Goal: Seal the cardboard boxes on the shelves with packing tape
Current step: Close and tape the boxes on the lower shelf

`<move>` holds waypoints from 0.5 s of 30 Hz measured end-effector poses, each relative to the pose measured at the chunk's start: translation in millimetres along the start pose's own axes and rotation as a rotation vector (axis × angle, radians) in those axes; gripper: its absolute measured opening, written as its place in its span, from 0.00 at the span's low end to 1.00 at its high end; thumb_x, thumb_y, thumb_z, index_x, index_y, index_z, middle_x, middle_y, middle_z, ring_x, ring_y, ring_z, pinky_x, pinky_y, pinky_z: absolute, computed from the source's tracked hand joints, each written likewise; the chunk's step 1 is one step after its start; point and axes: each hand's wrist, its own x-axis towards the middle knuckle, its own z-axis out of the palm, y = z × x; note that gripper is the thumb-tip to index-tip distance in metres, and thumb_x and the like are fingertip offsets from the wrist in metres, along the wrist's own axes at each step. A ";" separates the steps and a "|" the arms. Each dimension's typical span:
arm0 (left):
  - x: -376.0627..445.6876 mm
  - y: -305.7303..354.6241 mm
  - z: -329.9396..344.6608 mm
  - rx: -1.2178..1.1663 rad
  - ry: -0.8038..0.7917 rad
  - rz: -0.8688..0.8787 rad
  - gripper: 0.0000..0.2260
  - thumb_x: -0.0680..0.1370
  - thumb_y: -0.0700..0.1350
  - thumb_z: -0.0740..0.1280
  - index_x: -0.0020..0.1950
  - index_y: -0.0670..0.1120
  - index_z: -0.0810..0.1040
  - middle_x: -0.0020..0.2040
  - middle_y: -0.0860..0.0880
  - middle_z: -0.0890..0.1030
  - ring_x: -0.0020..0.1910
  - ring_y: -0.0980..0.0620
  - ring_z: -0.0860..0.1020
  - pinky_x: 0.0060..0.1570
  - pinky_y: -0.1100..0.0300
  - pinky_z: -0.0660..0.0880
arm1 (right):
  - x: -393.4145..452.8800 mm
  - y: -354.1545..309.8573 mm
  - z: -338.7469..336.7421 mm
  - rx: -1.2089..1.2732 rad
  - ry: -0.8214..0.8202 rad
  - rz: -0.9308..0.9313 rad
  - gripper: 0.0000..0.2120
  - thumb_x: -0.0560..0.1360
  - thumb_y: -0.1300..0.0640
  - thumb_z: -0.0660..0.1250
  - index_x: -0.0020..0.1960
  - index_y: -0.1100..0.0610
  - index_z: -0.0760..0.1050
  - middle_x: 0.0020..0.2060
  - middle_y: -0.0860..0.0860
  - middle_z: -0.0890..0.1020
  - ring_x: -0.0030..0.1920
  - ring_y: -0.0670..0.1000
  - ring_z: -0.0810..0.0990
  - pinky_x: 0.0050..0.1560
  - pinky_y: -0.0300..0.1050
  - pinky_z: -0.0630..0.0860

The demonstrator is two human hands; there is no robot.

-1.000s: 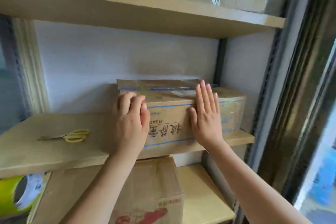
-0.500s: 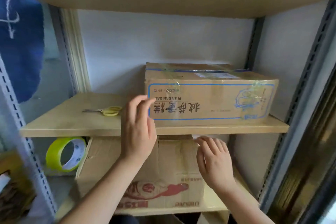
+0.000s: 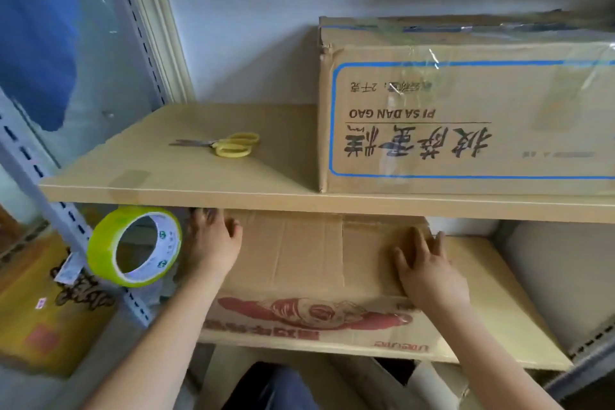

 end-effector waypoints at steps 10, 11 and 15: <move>3.5 19.5 19.1 0.209 -0.085 -0.203 0.19 0.80 0.51 0.55 0.64 0.44 0.78 0.63 0.37 0.78 0.61 0.35 0.75 0.63 0.43 0.70 | 4.0 -2.2 3.2 -0.147 -0.088 0.083 0.29 0.78 0.33 0.46 0.68 0.51 0.66 0.60 0.56 0.71 0.61 0.59 0.72 0.54 0.52 0.73; -0.9 20.5 18.8 0.228 -0.160 -0.232 0.22 0.80 0.53 0.53 0.66 0.44 0.77 0.66 0.36 0.75 0.64 0.35 0.72 0.66 0.42 0.67 | 4.4 -1.2 0.3 -0.155 -0.108 0.099 0.29 0.78 0.33 0.46 0.66 0.52 0.68 0.59 0.57 0.71 0.61 0.59 0.72 0.54 0.52 0.73; -31.7 27.7 12.0 0.217 -0.237 -0.292 0.27 0.80 0.62 0.48 0.73 0.49 0.65 0.67 0.33 0.65 0.65 0.34 0.68 0.67 0.40 0.64 | 4.2 7.9 -9.8 -0.142 -0.088 0.200 0.28 0.79 0.35 0.51 0.68 0.54 0.64 0.59 0.60 0.70 0.59 0.63 0.73 0.53 0.54 0.74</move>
